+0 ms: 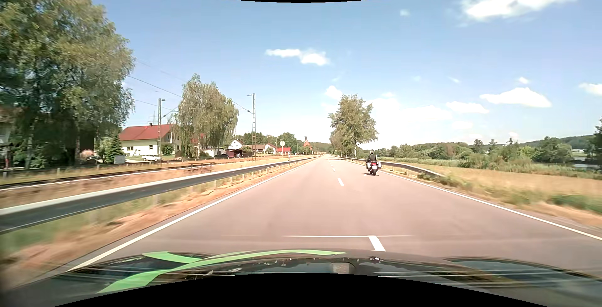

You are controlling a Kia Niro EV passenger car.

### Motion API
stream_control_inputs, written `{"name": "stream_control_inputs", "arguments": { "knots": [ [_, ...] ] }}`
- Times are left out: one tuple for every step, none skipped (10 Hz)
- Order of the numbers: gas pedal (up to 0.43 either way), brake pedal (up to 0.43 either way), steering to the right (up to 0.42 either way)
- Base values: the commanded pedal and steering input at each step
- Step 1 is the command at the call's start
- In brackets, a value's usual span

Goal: Follow the waypoints while adhering to traffic rules and regulations

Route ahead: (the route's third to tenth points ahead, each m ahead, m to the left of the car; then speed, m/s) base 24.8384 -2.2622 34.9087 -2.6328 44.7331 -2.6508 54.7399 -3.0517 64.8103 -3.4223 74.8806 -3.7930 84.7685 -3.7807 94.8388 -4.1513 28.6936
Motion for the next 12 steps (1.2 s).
{"name": "stream_control_inputs", "arguments": {
  "knots": [
    [0.488,0.000,0.001],
    [0.461,0.000,0.001],
    [0.461,0.000,0.001],
    [0.441,0.000,0.001],
    [0.398,0.000,0.001],
    [0.390,0.000,0.001],
    [0.390,0.000,0.001],
    [0.390,0.000,0.001],
    [0.390,0.000,0.001],
    [0.390,0.000,0.001],
    [0.390,0.000,0.002],
    [0.398,0.000,0.001]
  ]
}}
